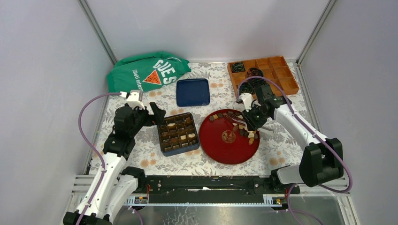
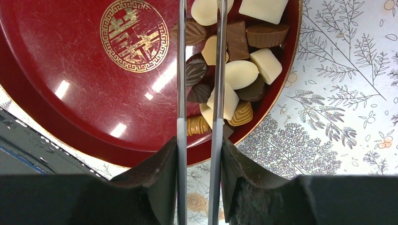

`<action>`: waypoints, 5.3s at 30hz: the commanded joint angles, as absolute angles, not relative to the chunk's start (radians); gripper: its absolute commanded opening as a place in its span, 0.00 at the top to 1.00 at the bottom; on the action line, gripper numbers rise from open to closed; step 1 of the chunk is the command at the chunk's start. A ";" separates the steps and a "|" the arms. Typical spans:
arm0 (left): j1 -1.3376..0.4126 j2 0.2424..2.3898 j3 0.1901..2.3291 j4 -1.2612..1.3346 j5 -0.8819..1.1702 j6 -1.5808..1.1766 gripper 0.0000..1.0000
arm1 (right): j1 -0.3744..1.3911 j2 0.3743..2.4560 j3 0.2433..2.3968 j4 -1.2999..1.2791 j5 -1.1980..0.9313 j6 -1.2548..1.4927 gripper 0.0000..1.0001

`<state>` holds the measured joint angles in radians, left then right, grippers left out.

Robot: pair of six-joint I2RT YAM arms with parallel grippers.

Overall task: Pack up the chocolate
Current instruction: Adjust the fake chocolate on the plate, then pick up the fake chocolate from the plate, then adjust the packing box at the center of the board, then place the fake chocolate in the packing box.

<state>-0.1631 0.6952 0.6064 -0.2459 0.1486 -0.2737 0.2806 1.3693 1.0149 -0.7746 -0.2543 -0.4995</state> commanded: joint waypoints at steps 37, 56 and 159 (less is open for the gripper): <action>-0.162 0.705 0.638 -0.241 0.146 -0.263 0.01 | 0.300 1.324 1.071 -0.780 -0.270 -0.479 1.00; -0.171 0.838 0.625 -0.247 -0.027 -0.409 0.07 | 0.186 1.075 0.948 -0.779 -0.492 -0.532 1.00; -0.314 0.896 0.670 -0.301 -0.308 -0.499 1.00 | 0.742 1.372 1.360 -0.918 -0.453 -0.784 1.00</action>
<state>-0.3080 0.9043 0.6060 -0.3527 -0.2668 -0.4549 0.7155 1.3418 1.3121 -0.9752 -0.5087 -0.8322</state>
